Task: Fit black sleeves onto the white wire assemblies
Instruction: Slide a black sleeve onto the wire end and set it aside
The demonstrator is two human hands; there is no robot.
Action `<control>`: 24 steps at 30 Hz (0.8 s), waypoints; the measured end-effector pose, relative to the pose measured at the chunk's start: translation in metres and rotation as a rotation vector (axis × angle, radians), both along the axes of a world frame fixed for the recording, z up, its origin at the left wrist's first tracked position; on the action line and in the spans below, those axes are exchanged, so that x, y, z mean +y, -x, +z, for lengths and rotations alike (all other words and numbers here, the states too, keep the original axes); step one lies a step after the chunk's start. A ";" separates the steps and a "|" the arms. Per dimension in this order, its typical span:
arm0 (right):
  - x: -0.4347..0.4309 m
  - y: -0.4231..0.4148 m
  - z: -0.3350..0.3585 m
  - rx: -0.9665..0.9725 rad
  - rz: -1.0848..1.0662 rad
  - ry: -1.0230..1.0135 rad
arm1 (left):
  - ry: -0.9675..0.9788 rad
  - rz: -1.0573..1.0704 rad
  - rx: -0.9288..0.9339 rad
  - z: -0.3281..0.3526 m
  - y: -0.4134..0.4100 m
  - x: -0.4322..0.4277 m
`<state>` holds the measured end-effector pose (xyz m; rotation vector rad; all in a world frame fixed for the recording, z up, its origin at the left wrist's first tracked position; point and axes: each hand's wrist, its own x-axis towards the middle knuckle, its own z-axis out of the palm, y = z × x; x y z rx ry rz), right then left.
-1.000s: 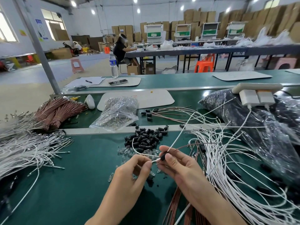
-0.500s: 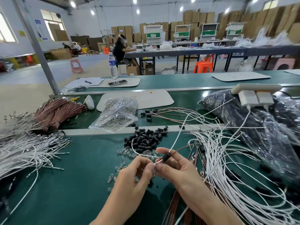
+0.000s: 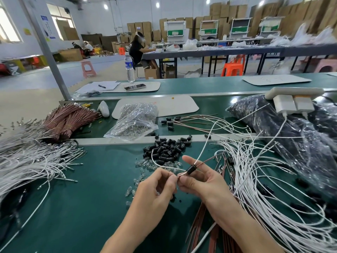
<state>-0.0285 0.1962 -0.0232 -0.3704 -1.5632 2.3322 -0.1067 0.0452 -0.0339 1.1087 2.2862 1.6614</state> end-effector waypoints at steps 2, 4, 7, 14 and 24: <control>0.000 0.000 0.001 0.000 -0.015 -0.032 | -0.002 -0.011 -0.005 0.001 -0.001 0.000; -0.001 -0.001 0.002 0.000 -0.031 -0.068 | -0.005 -0.022 -0.020 0.002 -0.002 0.000; -0.002 -0.002 0.003 -0.001 -0.031 -0.105 | -0.003 -0.023 -0.016 0.002 -0.002 0.000; -0.001 -0.002 0.002 -0.006 0.001 -0.074 | -0.025 0.013 0.024 0.001 -0.003 0.002; -0.002 -0.004 0.002 -0.040 0.076 -0.179 | -0.038 0.024 -0.025 0.007 -0.003 0.002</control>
